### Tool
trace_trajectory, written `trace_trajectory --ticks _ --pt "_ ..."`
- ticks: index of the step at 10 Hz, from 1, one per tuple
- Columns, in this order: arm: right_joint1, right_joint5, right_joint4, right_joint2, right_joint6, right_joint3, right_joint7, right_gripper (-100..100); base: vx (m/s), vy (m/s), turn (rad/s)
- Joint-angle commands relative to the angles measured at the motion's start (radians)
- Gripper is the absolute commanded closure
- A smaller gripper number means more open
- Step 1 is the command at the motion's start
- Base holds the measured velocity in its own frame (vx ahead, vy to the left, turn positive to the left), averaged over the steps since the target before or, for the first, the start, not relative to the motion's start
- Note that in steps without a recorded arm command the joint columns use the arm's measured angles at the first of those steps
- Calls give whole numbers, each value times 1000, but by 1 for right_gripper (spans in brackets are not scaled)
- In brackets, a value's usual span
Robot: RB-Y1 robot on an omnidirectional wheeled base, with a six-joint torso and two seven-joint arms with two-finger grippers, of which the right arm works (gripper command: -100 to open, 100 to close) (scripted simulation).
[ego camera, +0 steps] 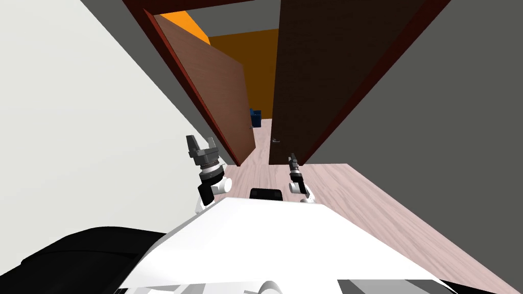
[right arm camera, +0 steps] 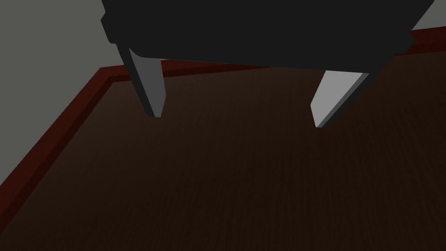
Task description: Push the door open
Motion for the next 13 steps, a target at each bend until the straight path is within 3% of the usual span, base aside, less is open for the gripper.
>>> trace_trajectory --ticks 1,2,9,13 --pt "-20 -3 50 2 -11 -2 1 -100 108 -9 15" --pt "-20 -3 56 2 -11 -2 1 -100 70 -12 7" --pt "-98 -17 247 22 -40 -7 5 -100 87 -11 15" --pt "-119 -21 303 29 -49 -9 6 -100 65 -8 9"
